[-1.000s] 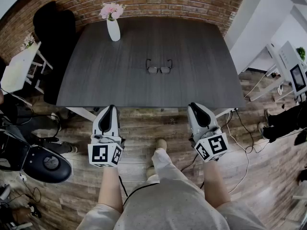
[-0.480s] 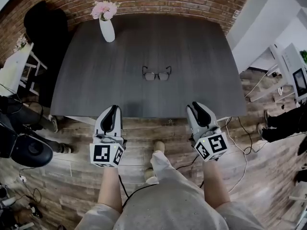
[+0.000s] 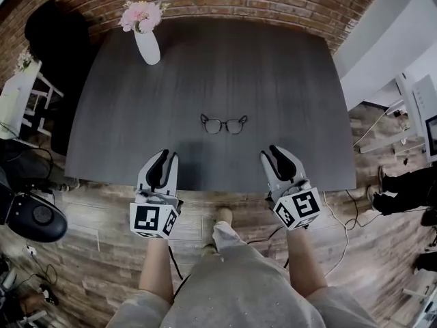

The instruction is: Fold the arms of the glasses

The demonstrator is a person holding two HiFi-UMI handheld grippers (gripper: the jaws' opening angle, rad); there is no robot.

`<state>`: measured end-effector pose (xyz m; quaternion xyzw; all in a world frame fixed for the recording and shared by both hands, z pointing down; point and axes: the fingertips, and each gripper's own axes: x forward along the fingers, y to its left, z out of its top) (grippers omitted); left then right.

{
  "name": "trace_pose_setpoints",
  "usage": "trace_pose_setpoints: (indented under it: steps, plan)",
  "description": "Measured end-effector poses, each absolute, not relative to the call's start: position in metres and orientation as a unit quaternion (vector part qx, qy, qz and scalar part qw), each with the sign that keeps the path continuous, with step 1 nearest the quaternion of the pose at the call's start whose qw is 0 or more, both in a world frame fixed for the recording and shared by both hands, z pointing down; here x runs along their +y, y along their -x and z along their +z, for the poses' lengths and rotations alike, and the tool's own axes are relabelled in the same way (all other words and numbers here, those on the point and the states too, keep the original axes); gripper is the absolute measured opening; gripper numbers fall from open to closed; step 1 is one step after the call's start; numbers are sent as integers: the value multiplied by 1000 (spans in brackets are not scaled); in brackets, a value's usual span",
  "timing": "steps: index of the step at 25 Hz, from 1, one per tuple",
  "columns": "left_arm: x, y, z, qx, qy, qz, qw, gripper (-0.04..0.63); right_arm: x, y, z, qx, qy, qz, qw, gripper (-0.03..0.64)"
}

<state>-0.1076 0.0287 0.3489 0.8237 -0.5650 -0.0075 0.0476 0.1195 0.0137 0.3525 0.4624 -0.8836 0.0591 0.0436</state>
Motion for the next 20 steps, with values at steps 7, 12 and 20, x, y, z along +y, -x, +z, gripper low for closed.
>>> trace_pose_setpoints:
  steps: [7, 12, 20]
  plan:
    - [-6, 95, 370, -559, -827, 8, 65, 77, -25, -111, 375, -896, -434, 71, 64, 109]
    - [-24, 88, 383, -549, -833, 21, 74, 91, -44, -106, 388, -898, -427, 84, 72, 121]
    - [-63, 83, 408, -523, -846, 48, 88, 101, -76, -95, 413, -894, -427, 99, 90, 126]
